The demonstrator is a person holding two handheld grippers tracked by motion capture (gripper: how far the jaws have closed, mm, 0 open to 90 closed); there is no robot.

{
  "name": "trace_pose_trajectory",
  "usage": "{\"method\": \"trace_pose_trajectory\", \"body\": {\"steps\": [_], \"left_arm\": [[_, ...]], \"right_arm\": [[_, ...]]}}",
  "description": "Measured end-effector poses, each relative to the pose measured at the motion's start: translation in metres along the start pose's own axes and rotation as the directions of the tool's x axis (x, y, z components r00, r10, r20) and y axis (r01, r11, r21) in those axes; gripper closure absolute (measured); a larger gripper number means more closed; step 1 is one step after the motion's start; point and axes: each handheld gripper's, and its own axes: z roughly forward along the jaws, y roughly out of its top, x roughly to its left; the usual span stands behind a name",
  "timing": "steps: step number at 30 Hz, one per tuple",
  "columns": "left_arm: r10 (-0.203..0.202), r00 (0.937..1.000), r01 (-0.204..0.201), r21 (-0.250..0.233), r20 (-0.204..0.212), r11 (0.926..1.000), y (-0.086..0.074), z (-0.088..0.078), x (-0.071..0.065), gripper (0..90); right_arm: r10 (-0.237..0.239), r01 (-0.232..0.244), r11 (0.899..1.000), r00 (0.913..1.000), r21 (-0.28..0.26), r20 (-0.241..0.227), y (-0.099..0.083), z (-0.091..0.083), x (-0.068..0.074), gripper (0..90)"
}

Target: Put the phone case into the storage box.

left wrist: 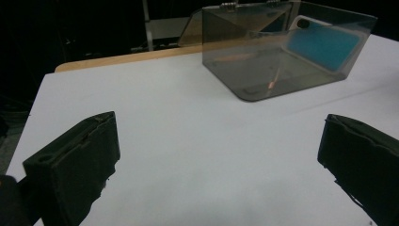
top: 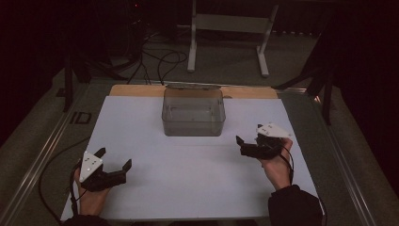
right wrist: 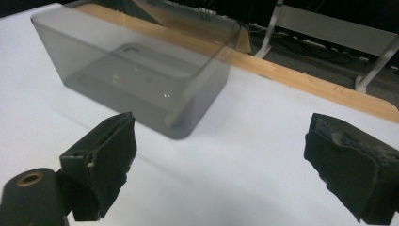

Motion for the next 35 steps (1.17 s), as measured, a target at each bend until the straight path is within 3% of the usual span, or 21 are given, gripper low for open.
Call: {"method": "trace_pose_trajectory", "body": {"steps": [8, 11, 14, 20, 28, 35], "left_arm": [[-0.003, 1.0, 0.003, -0.016, 0.007, 0.9999, 0.002, -0.002, 0.001, 0.3], [-0.001, 1.0, 0.001, -0.012, 0.004, 0.9999, 0.002, -0.003, 0.002, 0.3], [0.001, 0.9999, -0.001, -0.017, 0.013, 0.9999, 0.002, -0.003, 0.002, 0.3], [0.019, 0.9993, -0.018, -0.035, 0.031, 0.9992, 0.0, -0.005, 0.0, 0.3], [0.033, 0.9989, -0.031, -0.067, 0.035, 0.9973, -0.002, -0.01, -0.003, 0.3], [0.045, 0.9978, -0.043, -0.038, 0.049, 0.9984, -0.004, -0.003, -0.01, 0.3]], "right_arm": [[0.005, -0.005, 1.0, 0.9996, -0.023, -0.029, -0.026, -0.016, -0.002, 9.8], [0.035, -0.037, 0.998, 0.9984, -0.045, -0.045, -0.042, -0.025, -0.003, 11.3], [0.037, -0.04, 0.996, 0.9986, -0.074, -0.038, -0.052, -0.029, -0.003, 11.3], [0.027, -0.034, 0.99, 0.9985, -0.14, -0.047, -0.062, -0.035, 0.0, 9.9], [0.046, -0.057, 0.983, 0.9969, -0.175, -0.064, -0.083, -0.048, 0.0, 9.9], [0.037, -0.045, 0.984, 0.998, -0.171, -0.05, -0.088, -0.051, -0.001, 9.9]]}}
